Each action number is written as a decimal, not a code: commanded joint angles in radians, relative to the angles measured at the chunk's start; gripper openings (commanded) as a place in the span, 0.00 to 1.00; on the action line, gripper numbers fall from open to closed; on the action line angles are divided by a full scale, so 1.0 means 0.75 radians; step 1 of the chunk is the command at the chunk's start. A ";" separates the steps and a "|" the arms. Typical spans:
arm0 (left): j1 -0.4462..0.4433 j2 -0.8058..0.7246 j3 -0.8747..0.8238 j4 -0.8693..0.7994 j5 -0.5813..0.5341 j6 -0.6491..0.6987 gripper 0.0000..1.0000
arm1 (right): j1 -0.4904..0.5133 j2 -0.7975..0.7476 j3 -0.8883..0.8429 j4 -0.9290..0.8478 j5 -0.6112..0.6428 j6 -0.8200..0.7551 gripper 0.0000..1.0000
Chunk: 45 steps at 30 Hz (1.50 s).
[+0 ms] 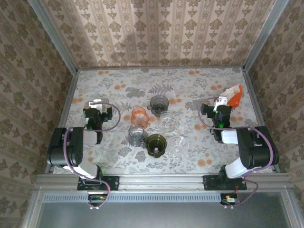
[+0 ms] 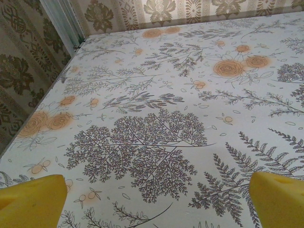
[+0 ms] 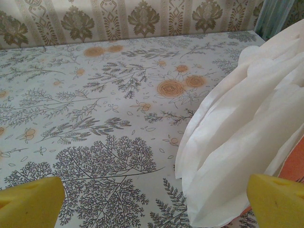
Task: Place the coffee filter in the dripper
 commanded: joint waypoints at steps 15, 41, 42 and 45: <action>0.013 -0.001 0.014 0.005 0.018 -0.002 1.00 | 0.008 0.010 -0.009 0.027 0.012 -0.017 1.00; -0.010 -0.045 -0.007 0.023 -0.083 -0.006 1.00 | -0.035 -0.011 0.002 0.004 -0.105 -0.006 1.00; -0.037 -0.099 -0.016 -0.004 -0.123 0.013 1.00 | -0.033 -0.052 0.034 -0.086 -0.106 -0.013 1.00; -0.090 -0.215 -0.002 -0.115 -0.192 0.058 1.00 | -0.015 -0.166 0.148 -0.402 -0.088 -0.019 1.00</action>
